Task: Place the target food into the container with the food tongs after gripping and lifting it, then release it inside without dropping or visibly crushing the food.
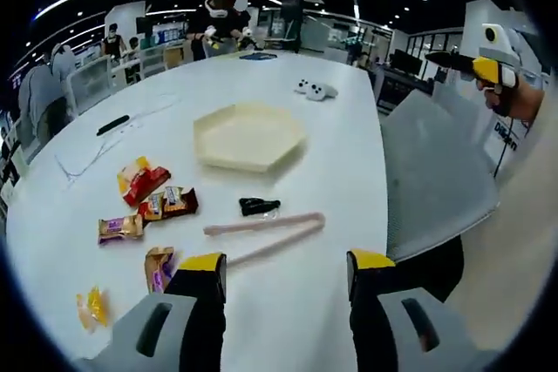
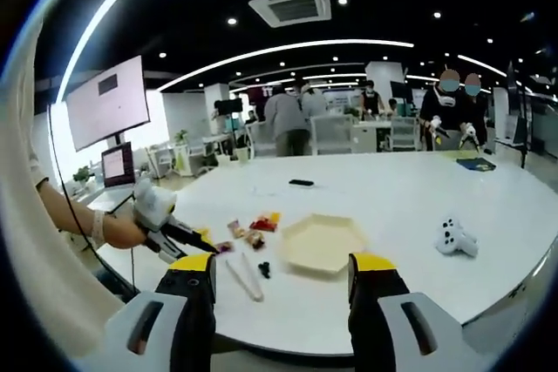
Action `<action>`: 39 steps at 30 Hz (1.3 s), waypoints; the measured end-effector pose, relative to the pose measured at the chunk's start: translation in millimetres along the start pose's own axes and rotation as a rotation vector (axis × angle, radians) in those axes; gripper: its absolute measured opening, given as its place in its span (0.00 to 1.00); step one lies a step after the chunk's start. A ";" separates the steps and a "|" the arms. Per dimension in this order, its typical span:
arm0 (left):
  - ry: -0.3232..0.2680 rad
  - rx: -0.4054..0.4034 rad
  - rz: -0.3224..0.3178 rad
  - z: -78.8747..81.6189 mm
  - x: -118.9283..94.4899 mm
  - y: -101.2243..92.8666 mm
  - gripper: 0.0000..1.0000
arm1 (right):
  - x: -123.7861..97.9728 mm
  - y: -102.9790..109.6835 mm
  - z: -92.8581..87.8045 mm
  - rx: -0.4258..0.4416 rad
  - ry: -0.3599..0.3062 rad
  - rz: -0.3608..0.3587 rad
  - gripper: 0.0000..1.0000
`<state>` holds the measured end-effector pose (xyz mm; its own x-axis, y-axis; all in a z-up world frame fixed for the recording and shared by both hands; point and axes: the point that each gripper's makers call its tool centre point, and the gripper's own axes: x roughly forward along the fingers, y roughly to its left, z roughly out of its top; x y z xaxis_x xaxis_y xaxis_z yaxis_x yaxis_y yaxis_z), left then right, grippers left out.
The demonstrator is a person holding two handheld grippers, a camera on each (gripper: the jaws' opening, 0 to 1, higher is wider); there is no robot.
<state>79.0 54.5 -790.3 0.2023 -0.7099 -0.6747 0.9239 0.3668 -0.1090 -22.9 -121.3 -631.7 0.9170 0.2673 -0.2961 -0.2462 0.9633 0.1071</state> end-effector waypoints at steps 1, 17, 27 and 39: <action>0.007 0.005 -0.002 -1.1 0.8 -0.1 0.55 | 0.2 0.7 -0.5 -0.002 0.003 0.002 0.62; 0.093 0.074 -0.063 -12.9 15.4 3.9 0.51 | 1.7 -13.5 -8.1 0.013 0.024 -0.047 0.62; 0.178 0.168 -0.072 -27.1 25.7 14.8 0.49 | 5.8 -18.1 -8.7 -0.027 0.038 -0.061 0.61; 0.213 0.241 -0.081 -26.6 35.1 25.7 0.45 | 7.4 -17.4 -16.1 0.012 0.049 -0.071 0.61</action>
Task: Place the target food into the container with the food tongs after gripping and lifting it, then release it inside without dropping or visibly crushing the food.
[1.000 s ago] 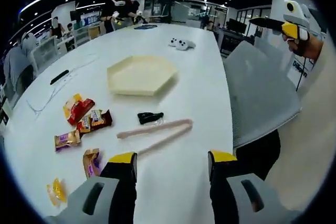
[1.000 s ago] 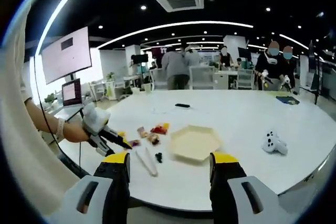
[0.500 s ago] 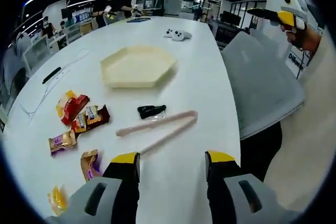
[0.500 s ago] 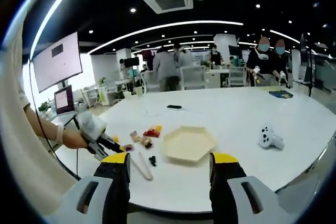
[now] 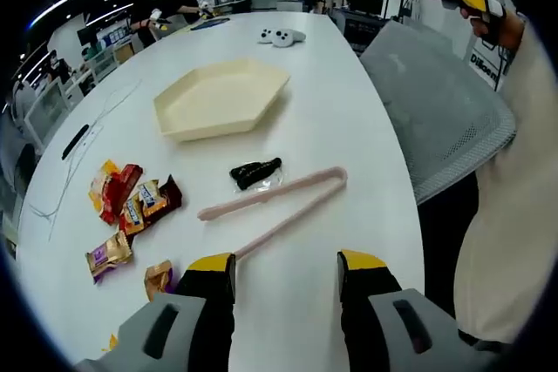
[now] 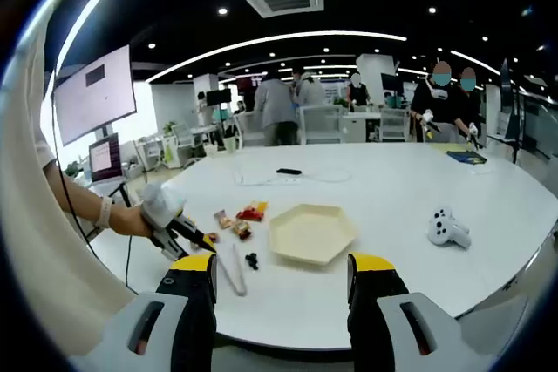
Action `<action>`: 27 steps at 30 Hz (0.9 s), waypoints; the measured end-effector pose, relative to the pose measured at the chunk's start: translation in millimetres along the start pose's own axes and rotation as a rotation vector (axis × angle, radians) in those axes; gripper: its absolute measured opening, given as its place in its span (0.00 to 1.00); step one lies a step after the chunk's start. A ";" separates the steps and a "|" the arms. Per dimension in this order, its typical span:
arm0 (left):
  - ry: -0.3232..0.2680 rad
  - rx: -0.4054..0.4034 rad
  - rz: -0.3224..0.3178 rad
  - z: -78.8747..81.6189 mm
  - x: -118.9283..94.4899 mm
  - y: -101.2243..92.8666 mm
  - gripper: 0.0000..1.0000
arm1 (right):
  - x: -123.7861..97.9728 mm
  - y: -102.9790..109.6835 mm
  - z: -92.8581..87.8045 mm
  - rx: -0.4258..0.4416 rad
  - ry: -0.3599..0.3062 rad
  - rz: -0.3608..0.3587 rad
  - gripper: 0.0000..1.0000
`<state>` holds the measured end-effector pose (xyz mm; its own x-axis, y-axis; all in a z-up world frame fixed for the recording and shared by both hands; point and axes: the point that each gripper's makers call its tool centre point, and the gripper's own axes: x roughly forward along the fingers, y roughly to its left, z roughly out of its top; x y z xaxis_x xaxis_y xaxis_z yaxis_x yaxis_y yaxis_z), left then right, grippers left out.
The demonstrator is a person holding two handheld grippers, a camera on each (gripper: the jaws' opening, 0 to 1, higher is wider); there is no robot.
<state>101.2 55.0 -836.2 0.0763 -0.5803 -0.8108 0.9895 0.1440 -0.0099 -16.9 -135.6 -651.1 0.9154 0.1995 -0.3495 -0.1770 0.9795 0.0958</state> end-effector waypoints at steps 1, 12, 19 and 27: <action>0.003 0.005 -0.001 0.3 0.0 0.5 0.45 | -0.2 -0.8 -0.3 0.002 0.001 -0.002 0.61; 0.021 0.123 0.005 13.8 2.0 7.9 0.45 | -2.0 -12.8 0.6 0.039 -0.020 -0.031 0.60; 0.054 0.137 -0.015 8.3 11.0 10.1 0.47 | -7.2 -21.6 -0.5 0.053 -0.032 -0.058 0.59; 0.100 0.190 -0.036 2.7 17.6 7.0 0.47 | -10.4 -21.9 -5.8 0.038 -0.017 -0.057 0.59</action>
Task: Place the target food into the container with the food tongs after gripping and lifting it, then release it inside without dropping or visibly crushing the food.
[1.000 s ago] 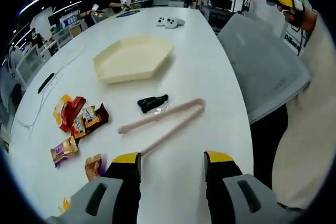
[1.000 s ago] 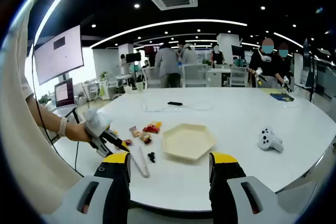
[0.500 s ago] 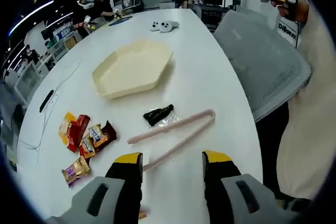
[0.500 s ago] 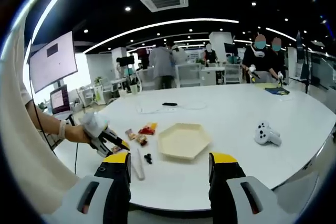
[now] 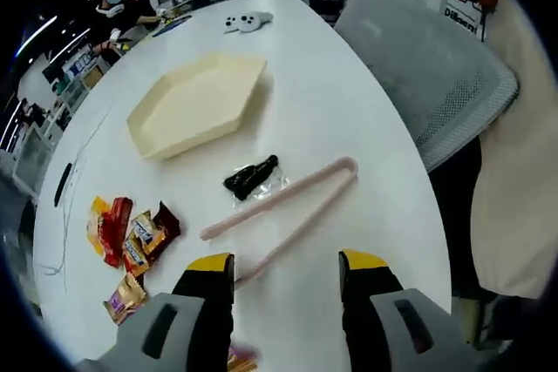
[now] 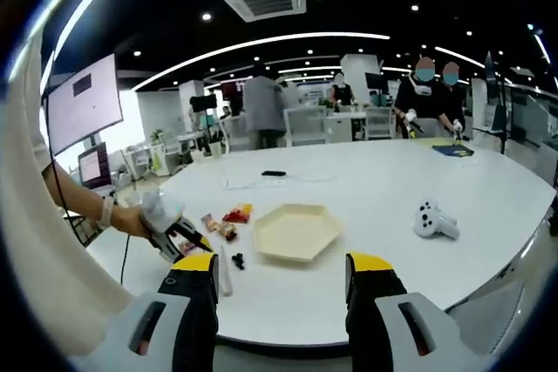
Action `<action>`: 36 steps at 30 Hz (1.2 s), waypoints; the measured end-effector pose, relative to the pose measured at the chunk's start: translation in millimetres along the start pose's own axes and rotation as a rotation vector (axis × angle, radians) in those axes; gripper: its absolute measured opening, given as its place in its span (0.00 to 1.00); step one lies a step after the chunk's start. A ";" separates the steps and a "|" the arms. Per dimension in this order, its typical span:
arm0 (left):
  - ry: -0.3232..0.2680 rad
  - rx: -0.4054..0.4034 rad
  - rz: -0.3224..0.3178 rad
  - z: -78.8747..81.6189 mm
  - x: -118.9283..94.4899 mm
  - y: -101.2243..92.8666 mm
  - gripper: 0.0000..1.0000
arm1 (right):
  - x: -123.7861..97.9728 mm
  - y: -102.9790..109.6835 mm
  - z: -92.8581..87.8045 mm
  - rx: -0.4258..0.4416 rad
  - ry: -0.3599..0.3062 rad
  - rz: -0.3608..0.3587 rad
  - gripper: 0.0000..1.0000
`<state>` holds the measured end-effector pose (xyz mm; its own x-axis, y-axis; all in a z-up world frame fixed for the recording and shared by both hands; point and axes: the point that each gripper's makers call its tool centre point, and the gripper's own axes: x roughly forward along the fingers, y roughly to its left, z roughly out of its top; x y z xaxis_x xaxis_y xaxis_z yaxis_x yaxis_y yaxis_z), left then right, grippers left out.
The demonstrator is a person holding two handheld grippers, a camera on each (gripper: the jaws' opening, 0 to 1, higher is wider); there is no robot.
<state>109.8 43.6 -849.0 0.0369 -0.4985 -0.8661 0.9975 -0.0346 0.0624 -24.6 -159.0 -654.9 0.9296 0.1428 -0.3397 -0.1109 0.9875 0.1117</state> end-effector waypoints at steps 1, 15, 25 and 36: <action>0.000 -0.003 -0.005 0.2 0.5 -1.5 0.47 | -0.3 -1.0 -0.4 0.003 0.000 -0.001 0.59; 0.027 -0.007 -0.020 -5.8 2.0 -12.1 0.47 | -6.0 -0.8 -0.4 -0.077 0.016 0.002 0.56; -0.006 -0.049 -0.014 -3.7 4.7 -7.4 0.40 | -14.9 -4.3 8.6 -0.062 -0.005 -0.005 0.55; -0.040 -0.058 -0.021 -2.4 5.2 -5.3 0.36 | -13.2 -2.7 8.5 -0.075 0.008 0.008 0.55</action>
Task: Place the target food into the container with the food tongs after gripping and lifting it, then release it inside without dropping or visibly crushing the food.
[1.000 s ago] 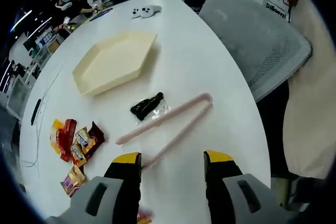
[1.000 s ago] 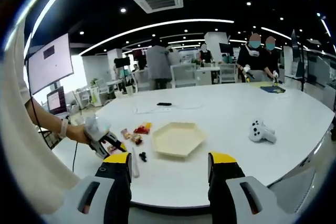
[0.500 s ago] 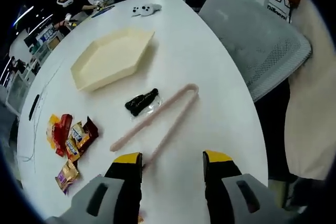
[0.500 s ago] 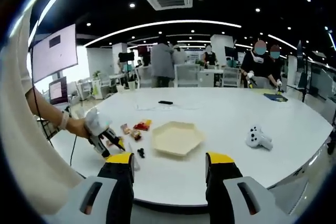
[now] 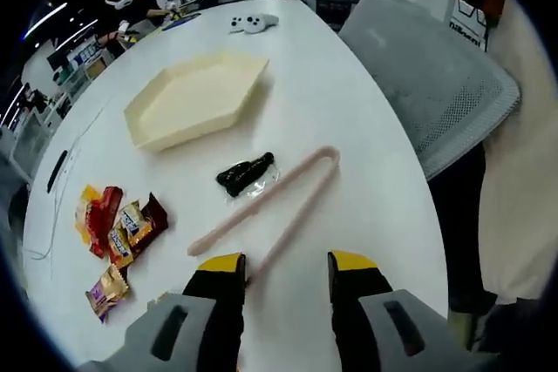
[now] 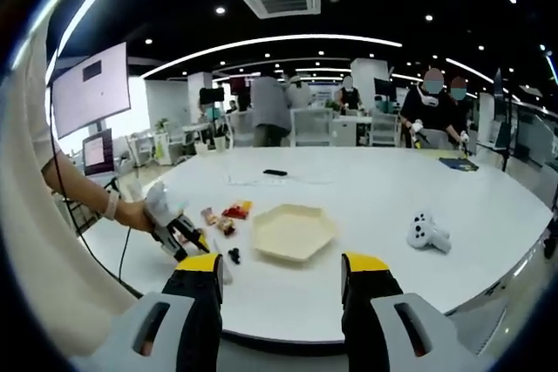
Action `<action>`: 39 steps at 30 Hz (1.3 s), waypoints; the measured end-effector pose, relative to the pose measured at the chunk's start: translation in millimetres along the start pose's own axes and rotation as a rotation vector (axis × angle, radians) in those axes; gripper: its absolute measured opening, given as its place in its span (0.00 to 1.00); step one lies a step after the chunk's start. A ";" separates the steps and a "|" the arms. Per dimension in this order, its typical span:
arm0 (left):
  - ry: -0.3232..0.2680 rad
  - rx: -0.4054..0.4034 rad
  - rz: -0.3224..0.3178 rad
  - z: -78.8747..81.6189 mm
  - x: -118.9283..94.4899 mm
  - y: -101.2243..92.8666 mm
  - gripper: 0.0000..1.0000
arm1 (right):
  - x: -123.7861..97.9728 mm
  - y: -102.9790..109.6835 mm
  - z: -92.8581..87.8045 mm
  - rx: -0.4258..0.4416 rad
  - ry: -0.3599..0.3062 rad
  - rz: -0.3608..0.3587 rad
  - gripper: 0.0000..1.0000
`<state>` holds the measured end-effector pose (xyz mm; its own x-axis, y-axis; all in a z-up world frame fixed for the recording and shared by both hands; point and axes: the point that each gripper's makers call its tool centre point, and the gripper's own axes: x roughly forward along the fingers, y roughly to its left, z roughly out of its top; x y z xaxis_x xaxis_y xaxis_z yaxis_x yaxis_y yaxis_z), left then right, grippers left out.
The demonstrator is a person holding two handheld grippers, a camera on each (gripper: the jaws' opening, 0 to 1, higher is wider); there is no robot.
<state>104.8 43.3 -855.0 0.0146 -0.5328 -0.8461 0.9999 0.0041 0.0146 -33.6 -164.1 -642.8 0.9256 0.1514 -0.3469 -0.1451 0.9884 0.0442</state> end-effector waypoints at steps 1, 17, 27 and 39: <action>0.001 0.004 -0.003 0.1 0.1 0.3 0.35 | 0.7 0.5 0.0 -0.001 0.000 0.000 0.55; 0.034 0.078 -0.059 -3.9 -1.6 3.3 0.12 | -2.3 7.3 -7.2 0.040 -0.004 -0.035 0.55; 0.051 0.130 -0.074 -4.9 -1.1 -1.2 0.05 | -2.6 18.4 -5.6 0.081 -0.033 -0.035 0.55; 0.057 0.139 -0.070 -4.3 0.3 -3.2 0.01 | -8.7 24.6 -13.1 0.109 -0.020 -0.043 0.55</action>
<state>101.7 46.8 -857.6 -0.0508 -0.4785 -0.8766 0.9883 -0.1502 0.0248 -49.8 -141.2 -651.0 0.9371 0.1079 -0.3320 -0.0671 0.9890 0.1318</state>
